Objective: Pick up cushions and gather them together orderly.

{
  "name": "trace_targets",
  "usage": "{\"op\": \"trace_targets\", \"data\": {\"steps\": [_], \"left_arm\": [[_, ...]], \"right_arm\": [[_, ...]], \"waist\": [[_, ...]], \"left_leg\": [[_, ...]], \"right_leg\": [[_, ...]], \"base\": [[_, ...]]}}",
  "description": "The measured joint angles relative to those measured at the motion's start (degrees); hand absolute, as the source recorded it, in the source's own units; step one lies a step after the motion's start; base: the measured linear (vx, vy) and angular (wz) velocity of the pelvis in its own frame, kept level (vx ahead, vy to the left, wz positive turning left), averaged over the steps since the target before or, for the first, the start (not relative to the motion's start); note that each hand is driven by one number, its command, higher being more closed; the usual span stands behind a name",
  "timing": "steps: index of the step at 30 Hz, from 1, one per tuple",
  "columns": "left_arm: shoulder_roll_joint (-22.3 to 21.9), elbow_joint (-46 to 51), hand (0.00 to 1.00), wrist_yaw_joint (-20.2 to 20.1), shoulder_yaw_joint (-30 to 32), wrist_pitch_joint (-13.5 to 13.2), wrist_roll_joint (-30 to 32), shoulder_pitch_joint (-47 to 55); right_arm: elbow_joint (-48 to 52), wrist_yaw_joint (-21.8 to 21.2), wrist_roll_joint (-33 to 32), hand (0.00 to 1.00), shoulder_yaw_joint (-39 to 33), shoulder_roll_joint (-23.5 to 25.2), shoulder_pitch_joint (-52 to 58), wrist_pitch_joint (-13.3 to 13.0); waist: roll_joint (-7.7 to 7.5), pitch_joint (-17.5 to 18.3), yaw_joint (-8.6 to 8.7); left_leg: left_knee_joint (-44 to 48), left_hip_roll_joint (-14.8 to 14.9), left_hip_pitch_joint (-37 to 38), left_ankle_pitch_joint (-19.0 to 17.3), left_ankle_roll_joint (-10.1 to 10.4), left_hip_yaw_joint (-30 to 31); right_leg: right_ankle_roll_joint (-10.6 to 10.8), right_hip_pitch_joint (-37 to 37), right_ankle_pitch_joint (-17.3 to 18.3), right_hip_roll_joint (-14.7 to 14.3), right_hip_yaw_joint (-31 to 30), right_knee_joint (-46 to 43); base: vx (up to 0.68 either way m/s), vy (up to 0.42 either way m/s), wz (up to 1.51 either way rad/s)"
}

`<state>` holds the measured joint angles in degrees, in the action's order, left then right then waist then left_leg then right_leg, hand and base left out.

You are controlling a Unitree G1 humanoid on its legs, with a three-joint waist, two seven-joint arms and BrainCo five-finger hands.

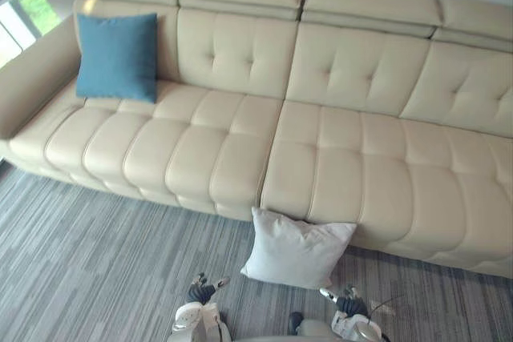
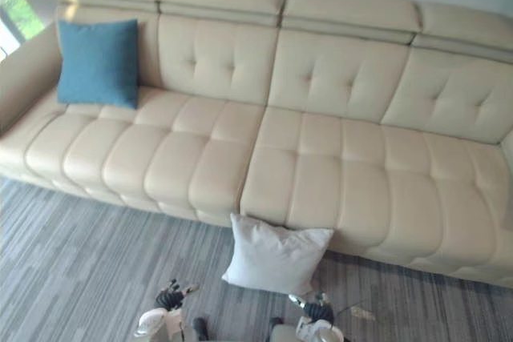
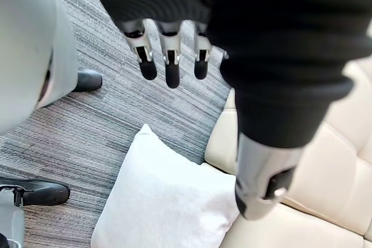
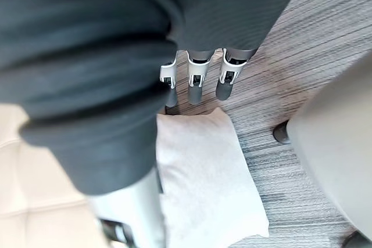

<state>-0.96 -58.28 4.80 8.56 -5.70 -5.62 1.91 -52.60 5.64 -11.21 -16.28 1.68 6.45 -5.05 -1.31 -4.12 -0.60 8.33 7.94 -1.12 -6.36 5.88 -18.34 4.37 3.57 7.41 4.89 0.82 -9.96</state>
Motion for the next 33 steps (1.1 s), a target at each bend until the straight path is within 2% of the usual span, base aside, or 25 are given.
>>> {"op": "trace_targets", "data": {"steps": [5, 10, 13, 14, 15, 16, 17, 18, 19, 20, 21, 23, 24, 25, 27, 28, 29, 31, 33], "left_arm": [[0.2, -1.0, 0.0, -0.1, 1.0, 0.1, 1.2, 0.0], [0.4, -1.3, 0.0, 0.0, 1.0, 0.1, 2.1, -0.1], [1.0, -0.7, 0.0, 0.0, 1.0, 0.1, 2.1, -0.6], [1.3, -0.7, 0.0, 0.0, 1.0, 0.1, 2.1, -0.7], [1.5, -0.7, 0.0, 0.0, 0.9, 0.1, 2.1, -1.2], [1.6, -0.7, 0.0, 0.0, 0.9, 0.1, 2.1, -1.3], [2.1, -0.8, 0.0, 0.0, 0.5, 0.1, 2.1, -1.1], [2.8, -0.9, 0.0, 0.0, 0.2, 0.3, 2.1, -0.9], [3.5, -1.0, 0.0, 0.0, -0.5, 0.4, 2.1, -0.8], [4.2, -1.0, 0.0, 0.0, -1.4, 0.4, 2.1, -0.7], [4.5, -1.3, 0.0, 0.0, -2.6, 0.4, 2.1, -0.6], [4.5, -2.0, 0.0, 0.0, -3.0, 0.4, 2.1, -0.7], [4.6, -2.1, 0.0, 0.0, -3.0, 0.4, 2.1, -0.7], [4.6, -2.0, 0.0, 0.0, -2.9, 0.4, 2.1, -0.7], [4.5, -1.2, 0.0, 0.0, -1.8, 0.4, 2.1, -0.8], [4.4, -0.6, 0.0, 0.0, -1.0, 0.4, 2.0, -0.9], [4.1, -0.1, 0.0, 0.1, -0.6, 0.4, 2.0, -0.8], [3.3, 0.6, 0.0, 0.0, -0.8, 0.2, 1.9, -1.1], [2.3, 1.3, 0.0, 0.0, -1.1, 0.1, 1.8, -1.4]], "right_arm": [[-3.5, -0.8, 0.0, 0.0, -1.8, -1.0, -0.2, 0.6], [-4.9, -0.9, 0.0, 0.0, -1.7, -1.6, -0.3, 1.2], [-4.6, -0.9, 0.1, 0.0, -1.3, -1.7, -2.2, 1.2], [-4.6, -0.9, 0.1, 0.0, -1.2, -1.7, -3.1, 1.2], [-4.6, -0.7, 0.6, 0.0, -0.9, -2.1, -3.3, 1.2], [-4.6, -0.7, 0.7, 0.0, -0.7, -2.2, -3.7, 1.2], [-4.7, -0.6, 1.4, 0.0, -0.3, -2.3, -3.9, 1.3], [-4.7, -0.4, 2.0, 0.0, -0.2, -2.3, -3.7, 1.3], [-4.7, -0.4, 2.3, 0.0, 0.2, -2.4, -3.5, 1.3], [-5.0, -0.2, 2.4, 0.0, 0.9, -2.7, -3.1, 1.3], [-5.2, -0.1, 2.5, 0.0, 1.2, -3.6, -3.3, 1.4], [-5.8, -0.1, 2.5, 0.0, 1.4, -4.6, -3.5, 1.5], [-6.6, -0.1, 2.6, 0.0, 1.8, -5.0, -4.4, 1.5], [-7.0, -0.1, 2.7, 0.0, 2.2, -5.1, -4.6, 1.6], [-6.7, -0.1, 2.7, 0.0, 3.1, -4.5, -4.1, 1.5], [-6.6, -0.1, 2.7, 0.0, 3.3, -4.8, -4.2, 1.5], [-6.1, 0.0, 2.5, 0.0, 3.4, -4.6, -4.1, 1.5], [-4.2, 0.3, 2.3, 0.0, 3.0, -4.9, -4.2, 1.3], [-2.8, 0.5, 2.2, 0.0, 2.9, -4.8, -4.5, 1.3]], "waist": [[-0.03, 0.3, 0.15], [-0.01, 0.0, 0.25], [-0.55, -1.7, 0.1], [-0.45, -2.2, 0.13], [-0.06, -2.9, 0.18], [0.25, -3.2, 0.09], [0.09, -3.4, -0.06], [-0.28, -3.4, 0.1], [0.05, -3.6, 0.13], [-0.47, -3.3, 0.23], [0.24, -3.6, 0.23], [1.22, -4.1, 0.2], [1.97, -4.5, 0.27], [2.02, -4.6, 0.29], [1.51, -5.4, 0.18], [2.01, -6.0, -0.07], [2.29, -6.4, -0.42], [2.67, -6.5, -1.04], [3.14, -6.7, -1.23]], "left_leg": [[-2.5, -0.6, 3.1, 0.7, 0.1, -1.8], [-2.7, -0.8, 3.5, 0.9, -0.2, -4.2], [-1.0, -0.5, 3.4, -1.4, 0.1, -8.0], [-0.7, -0.3, 3.2, -1.9, 0.2, -9.0], [-1.6, -0.1, 3.4, -2.1, 0.3, -10.2], [-1.8, 0.4, 3.3, -2.1, 0.3, -10.5], [-1.7, 0.7, 3.3, -2.1, 0.4, -11.7], [-1.7, 1.0, 3.4, -2.0, 0.8, -12.5], [-1.8, 1.2, 3.3, -1.8, 1.3, -12.6], [-1.5, 0.9, 3.3, -1.5, 1.4, -12.7], [-1.2, 1.8, 3.5, -1.1, 1.6, -12.0], [-1.2, 2.7, 4.0, -1.4, 2.0, -10.1], [0.1, 4.1, 3.9, -1.8, 2.7, -9.4], [3.1, 5.5, 2.8, -2.1, 3.2, -8.7], [17.4, 9.6, -2.6, -2.1, 3.0, -4.0], [23.3, 11.3, -4.3, -1.7, 2.4, -2.1], [29.3, 12.8, -7.2, -1.0, 0.7, 0.2], [29.4, 10.8, -9.5, -4.4, 1.4, 1.6], [22.2, 6.7, -10.0, -4.7, 0.8, 1.3]], "right_leg": [[-0.4, -1.9, -1.5, -0.8, -2.4, 2.4], [-0.6, -0.6, -3.2, -1.3, -5.6, 2.8], [-0.9, 3.0, -3.3, -1.9, -8.4, 0.1], [-3.1, 3.8, -2.1, -1.1, -5.8, 0.2], [-5.6, 4.7, -1.8, 2.4, 4.8, 0.4], [-5.9, 4.8, -2.1, 3.2, 7.2, 0.3], [-6.6, 5.3, -2.7, 5.0, 12.4, 0.4], [-6.6, 5.3, -3.4, 6.1, 16.6, 0.6], [-5.9, 5.3, -4.2, 6.3, 18.3, 1.1], [-4.7, 5.3, -6.4, 6.4, 19.0, 1.7], [-2.3, 4.8, -7.5, 5.4, 18.8, 2.8], [-2.4, 4.1, -7.5, 3.9, 18.5, 3.3], [-2.7, 3.4, -6.8, 3.0, 18.7, 3.1], [-3.1, 2.9, -6.1, 2.4, 19.2, 3.1], [-4.0, 0.4, -4.5, 1.4, 20.5, 2.5], [-4.4, -0.8, -3.6, 0.8, 20.7, 1.9], [-4.8, -2.1, -2.8, 0.4, 20.5, 1.7], [-5.2, -2.9, -2.4, 0.9, 19.8, 2.0], [-4.9, -2.9, -2.3, 1.6, 19.6, 1.8]], "base": [[0.01, 0.016, -0.22], [-0.06, 0.017, -0.34], [-0.13, 0.011, -0.74], [-0.19, 0.039, -1.02], [-0.12, 0.033, -0.89], [-0.06, 0.027, -0.88], [0.01, -0.014, -0.63], [0.03, -0.015, -0.62], [0.08, -0.005, -0.44], [0.16, -0.039, -0.32], [0.17, -0.062, -0.25], [0.18, -0.105, -0.23], [0.19, -0.127, -0.09], [0.21, -0.172, 0.08], [0.14, -0.143, 0.19], [0.14, -0.114, 0.08], [0.17, -0.084, -0.08], [0.14, 0.007, -0.14], [0.09, 0.063, -0.06]]}}
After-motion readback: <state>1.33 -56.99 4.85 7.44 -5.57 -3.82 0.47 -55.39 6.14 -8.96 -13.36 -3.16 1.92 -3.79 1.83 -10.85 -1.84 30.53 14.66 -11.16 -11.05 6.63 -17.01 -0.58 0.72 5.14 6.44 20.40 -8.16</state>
